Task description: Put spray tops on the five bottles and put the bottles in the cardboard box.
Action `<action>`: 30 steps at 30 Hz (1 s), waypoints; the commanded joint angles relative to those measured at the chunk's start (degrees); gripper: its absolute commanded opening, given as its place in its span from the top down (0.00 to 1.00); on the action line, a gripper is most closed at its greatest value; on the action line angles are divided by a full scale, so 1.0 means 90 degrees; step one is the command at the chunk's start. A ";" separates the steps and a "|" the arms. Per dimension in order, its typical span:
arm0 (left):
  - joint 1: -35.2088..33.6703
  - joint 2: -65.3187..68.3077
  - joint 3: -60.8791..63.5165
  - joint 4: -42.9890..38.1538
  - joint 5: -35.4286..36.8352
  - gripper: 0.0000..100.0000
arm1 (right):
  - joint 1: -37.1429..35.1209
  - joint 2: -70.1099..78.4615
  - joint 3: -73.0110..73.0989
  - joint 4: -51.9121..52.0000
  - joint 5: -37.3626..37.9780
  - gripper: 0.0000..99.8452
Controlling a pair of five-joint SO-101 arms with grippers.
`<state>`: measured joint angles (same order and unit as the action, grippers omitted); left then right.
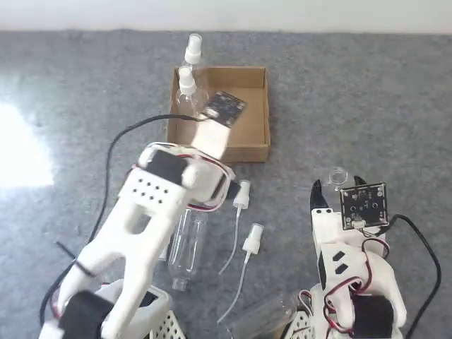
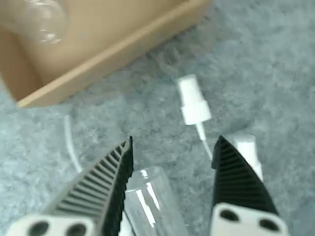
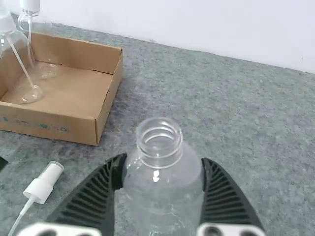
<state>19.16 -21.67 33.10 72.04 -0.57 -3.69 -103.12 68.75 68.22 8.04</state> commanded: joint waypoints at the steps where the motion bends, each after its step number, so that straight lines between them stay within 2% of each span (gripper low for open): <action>1: 0.0371 0.0293 -0.0454 0.0039 -0.0020 0.76 | 0.0093 -0.0073 -0.0400 -0.0005 -0.0039 0.91; 12: 0.0527 0.1856 -0.1187 0.0215 -0.0029 0.76 | 0.0435 -0.0073 -0.0400 -0.0034 -0.0039 0.91; 24: 0.0527 0.4269 -0.4234 0.2295 -0.0010 0.76 | 0.0474 -0.0073 -0.0400 -0.0034 -0.0059 0.91; 30: 0.0527 0.5509 -0.5475 0.2911 0.0000 0.76 | 0.0484 -0.0073 -0.0400 -0.0034 -0.0049 0.91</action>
<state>23.74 24.48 -7.69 94.81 -0.57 -0.53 -103.12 68.75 68.22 7.96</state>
